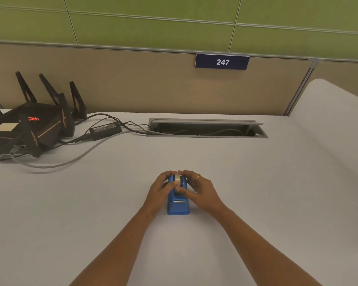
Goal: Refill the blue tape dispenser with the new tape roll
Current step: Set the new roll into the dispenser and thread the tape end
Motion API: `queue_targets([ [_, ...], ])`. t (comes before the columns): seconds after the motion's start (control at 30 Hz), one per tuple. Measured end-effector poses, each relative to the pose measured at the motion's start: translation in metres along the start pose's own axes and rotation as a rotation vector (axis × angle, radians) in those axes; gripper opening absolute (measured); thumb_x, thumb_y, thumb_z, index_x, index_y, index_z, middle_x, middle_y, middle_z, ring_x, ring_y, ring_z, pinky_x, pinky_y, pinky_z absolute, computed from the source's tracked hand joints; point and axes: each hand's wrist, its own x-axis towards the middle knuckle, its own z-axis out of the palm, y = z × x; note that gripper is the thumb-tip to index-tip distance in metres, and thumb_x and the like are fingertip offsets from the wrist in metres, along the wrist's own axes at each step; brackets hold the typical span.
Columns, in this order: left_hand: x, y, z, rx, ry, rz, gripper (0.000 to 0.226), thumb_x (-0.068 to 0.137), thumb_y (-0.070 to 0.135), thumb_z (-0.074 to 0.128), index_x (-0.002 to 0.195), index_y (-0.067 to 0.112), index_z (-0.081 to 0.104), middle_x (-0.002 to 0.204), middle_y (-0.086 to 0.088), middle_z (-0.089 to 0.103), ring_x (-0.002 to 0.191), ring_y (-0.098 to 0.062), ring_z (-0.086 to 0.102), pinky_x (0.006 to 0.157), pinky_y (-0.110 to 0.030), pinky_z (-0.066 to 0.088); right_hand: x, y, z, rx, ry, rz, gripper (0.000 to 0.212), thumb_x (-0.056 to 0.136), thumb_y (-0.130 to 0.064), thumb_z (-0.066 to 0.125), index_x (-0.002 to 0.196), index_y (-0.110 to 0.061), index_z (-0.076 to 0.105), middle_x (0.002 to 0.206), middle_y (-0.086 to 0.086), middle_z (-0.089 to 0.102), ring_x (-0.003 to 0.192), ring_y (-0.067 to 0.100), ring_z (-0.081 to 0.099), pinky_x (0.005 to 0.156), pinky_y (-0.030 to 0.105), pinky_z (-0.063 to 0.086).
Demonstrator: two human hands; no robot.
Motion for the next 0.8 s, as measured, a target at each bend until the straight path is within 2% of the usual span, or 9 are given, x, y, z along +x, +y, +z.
queue_targets([
  [0.1, -0.0004, 0.0004, 0.0003, -0.004, 0.000, 0.005, 0.022, 0.090, 0.008, 0.045, 0.109, 0.017, 0.051, 0.111, -0.003, 0.056, 0.102, -0.015, 0.053, 0.076, -0.004, 0.046, 0.0004, -0.0010, -0.0002, 0.028, 0.007, 0.004, 0.043, 0.082, -0.021, 0.066, 0.123, -0.015, 0.053, 0.122, 0.003, 0.061, 0.113, 0.011, 0.056, 0.091, 0.002, 0.039],
  [0.23, 0.0000, 0.0004, 0.0002, -0.005, -0.007, 0.002, 0.022, 0.090, 0.008, 0.045, 0.108, 0.019, 0.051, 0.111, -0.002, 0.056, 0.099, -0.012, 0.054, 0.075, -0.004, 0.046, 0.0008, -0.0006, -0.0004, 0.015, 0.006, 0.005, 0.045, 0.081, -0.022, 0.067, 0.123, -0.013, 0.053, 0.122, 0.004, 0.062, 0.114, 0.013, 0.057, 0.094, 0.008, 0.041],
  [0.33, -0.0002, 0.0000, 0.0001, -0.018, -0.019, -0.002, 0.021, 0.087, 0.014, 0.050, 0.107, 0.020, 0.052, 0.109, 0.001, 0.056, 0.096, -0.005, 0.055, 0.073, -0.003, 0.046, 0.0007, -0.0009, -0.0005, 0.016, 0.009, 0.001, 0.046, 0.080, -0.020, 0.069, 0.122, -0.012, 0.053, 0.121, 0.005, 0.062, 0.111, 0.012, 0.058, 0.092, 0.004, 0.040],
  [0.4, 0.0004, -0.0013, -0.0002, -0.014, -0.017, -0.007, 0.025, 0.084, 0.019, 0.050, 0.109, 0.019, 0.052, 0.111, 0.000, 0.056, 0.099, -0.008, 0.055, 0.074, -0.004, 0.047, 0.0003, -0.0008, -0.0007, 0.018, 0.004, -0.003, 0.047, 0.079, -0.019, 0.070, 0.122, -0.013, 0.052, 0.120, 0.005, 0.062, 0.111, 0.012, 0.058, 0.093, 0.004, 0.040],
  [0.47, 0.0008, -0.0019, -0.0002, 0.000, -0.008, -0.015, 0.023, 0.088, 0.016, 0.048, 0.111, 0.018, 0.051, 0.115, -0.002, 0.055, 0.102, -0.013, 0.053, 0.075, -0.007, 0.047, -0.0002, -0.0002, -0.0008, 0.019, -0.006, -0.004, 0.050, 0.078, -0.018, 0.072, 0.123, -0.013, 0.051, 0.121, 0.004, 0.062, 0.111, 0.011, 0.058, 0.092, 0.003, 0.040],
  [0.57, 0.0003, -0.0016, 0.0002, 0.007, -0.011, -0.015, 0.037, 0.075, 0.030, 0.047, 0.110, 0.020, 0.051, 0.114, -0.001, 0.055, 0.102, -0.012, 0.053, 0.075, -0.008, 0.047, -0.0003, 0.0000, -0.0009, 0.018, -0.008, -0.002, 0.052, 0.077, -0.017, 0.073, 0.123, -0.013, 0.051, 0.120, 0.004, 0.062, 0.111, 0.011, 0.058, 0.092, 0.003, 0.040],
  [0.63, 0.0000, -0.0007, 0.0002, -0.001, -0.013, -0.016, 0.041, 0.071, 0.032, 0.045, 0.110, 0.020, 0.052, 0.113, 0.000, 0.056, 0.100, -0.010, 0.054, 0.075, -0.006, 0.047, -0.0001, 0.0002, -0.0008, 0.020, -0.006, -0.006, 0.051, 0.076, -0.017, 0.073, 0.123, -0.013, 0.051, 0.120, 0.004, 0.062, 0.111, 0.011, 0.058, 0.093, 0.004, 0.041],
  [0.73, -0.0004, -0.0001, 0.0000, -0.002, -0.018, -0.021, 0.039, 0.072, 0.031, 0.046, 0.109, 0.020, 0.052, 0.111, 0.002, 0.057, 0.097, -0.006, 0.055, 0.075, -0.011, 0.048, 0.0000, -0.0006, -0.0003, 0.036, -0.005, 0.007, 0.050, 0.076, -0.019, 0.073, 0.122, -0.015, 0.052, 0.118, 0.002, 0.062, 0.110, 0.010, 0.058, 0.091, 0.003, 0.041],
  [0.8, -0.0003, -0.0007, -0.0001, -0.002, -0.020, -0.021, 0.030, 0.079, 0.027, 0.050, 0.109, 0.021, 0.052, 0.111, 0.001, 0.057, 0.096, -0.006, 0.055, 0.077, -0.014, 0.047, 0.0007, -0.0014, 0.0002, 0.054, 0.002, 0.017, 0.045, 0.079, -0.020, 0.069, 0.120, -0.015, 0.053, 0.115, -0.001, 0.062, 0.108, 0.010, 0.058, 0.089, 0.002, 0.041],
])
